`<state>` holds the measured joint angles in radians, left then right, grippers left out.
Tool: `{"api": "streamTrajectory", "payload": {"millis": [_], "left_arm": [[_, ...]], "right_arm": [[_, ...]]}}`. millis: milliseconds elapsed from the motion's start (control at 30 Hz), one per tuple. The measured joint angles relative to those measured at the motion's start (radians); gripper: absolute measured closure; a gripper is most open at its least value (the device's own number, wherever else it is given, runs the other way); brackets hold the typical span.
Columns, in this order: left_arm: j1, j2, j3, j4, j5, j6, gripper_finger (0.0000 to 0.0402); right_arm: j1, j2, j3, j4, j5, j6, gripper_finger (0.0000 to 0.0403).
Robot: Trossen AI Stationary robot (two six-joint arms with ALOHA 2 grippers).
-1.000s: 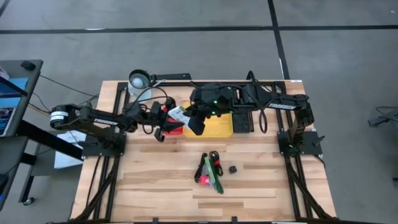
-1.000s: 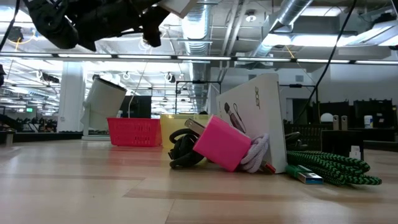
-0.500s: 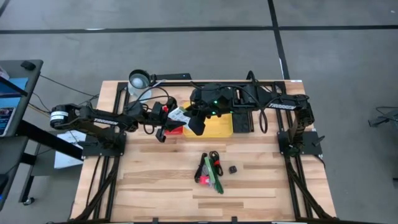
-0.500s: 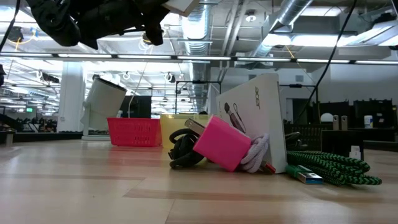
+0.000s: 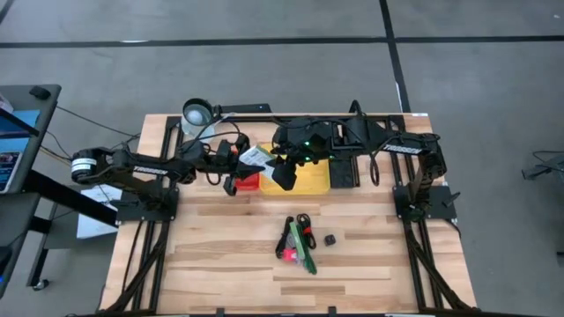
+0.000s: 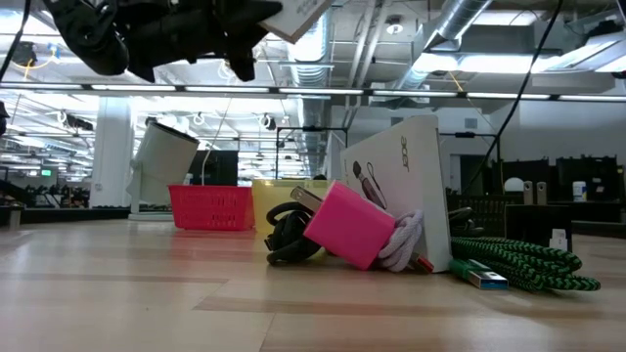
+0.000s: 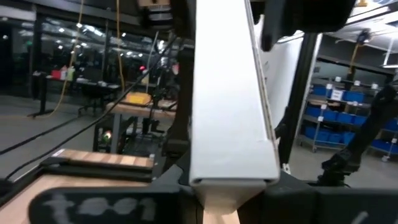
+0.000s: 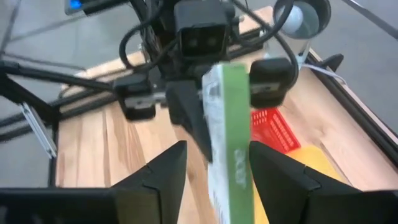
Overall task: Pick and place items into bin
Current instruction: Put the right card reader box into the red bin
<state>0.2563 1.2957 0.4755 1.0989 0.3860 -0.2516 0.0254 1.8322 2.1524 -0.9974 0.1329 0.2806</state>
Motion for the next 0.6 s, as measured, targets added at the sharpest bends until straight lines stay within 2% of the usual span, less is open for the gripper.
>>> {"api": "streamTrajectory", "payload": {"millis": [200,333,500,600], "left_arm": [[0.065,-0.007,0.000,-0.136,0.003,-0.017,0.0364],[0.146,-0.018,-0.001,-0.222,0.076,-0.077,0.0363],[0.240,-0.087,-0.001,-0.403,0.120,-0.082,0.0365],[0.283,-0.155,-0.001,-0.549,0.125,-0.062,0.0363]], "right_arm": [[0.000,-0.035,0.001,-0.058,0.000,-0.010,0.0223],[0.000,-0.054,0.000,-0.106,0.003,0.002,0.0224],[-0.001,-0.071,0.001,-0.154,0.010,0.015,0.0227],[-0.001,-0.074,0.001,-0.188,0.055,0.032,0.0226]]}}
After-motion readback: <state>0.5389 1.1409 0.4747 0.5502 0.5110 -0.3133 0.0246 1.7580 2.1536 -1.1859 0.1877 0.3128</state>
